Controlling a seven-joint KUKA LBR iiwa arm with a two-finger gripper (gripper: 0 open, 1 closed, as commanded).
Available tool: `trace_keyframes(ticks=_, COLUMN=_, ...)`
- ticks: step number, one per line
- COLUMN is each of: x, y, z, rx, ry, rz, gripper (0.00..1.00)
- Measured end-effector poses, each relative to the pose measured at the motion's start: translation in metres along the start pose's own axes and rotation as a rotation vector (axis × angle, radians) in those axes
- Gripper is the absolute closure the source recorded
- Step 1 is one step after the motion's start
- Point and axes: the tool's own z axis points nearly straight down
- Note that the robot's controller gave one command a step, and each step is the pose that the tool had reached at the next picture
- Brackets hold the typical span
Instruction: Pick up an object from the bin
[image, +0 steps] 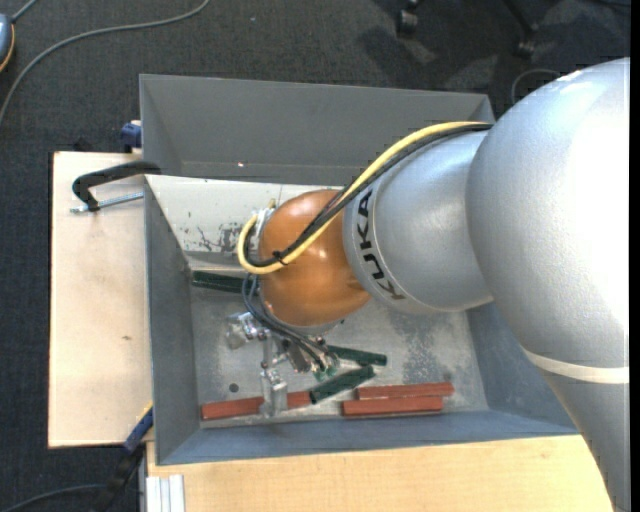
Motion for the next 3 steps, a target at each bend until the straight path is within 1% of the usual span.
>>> trace_keyframes(ticks=1, x=0.004, y=0.021, z=0.013, rx=0.0, ry=-0.003, rz=0.171, gripper=0.0)
trace_keyframes(ticks=2, x=0.022, y=-0.027, z=0.012, rx=0.001, ry=-0.004, rz=0.214, gripper=0.0)
trace_keyframes(ticks=3, x=0.039, y=-0.087, z=0.013, rx=0.002, ry=-0.005, rz=0.115, gripper=0.0)
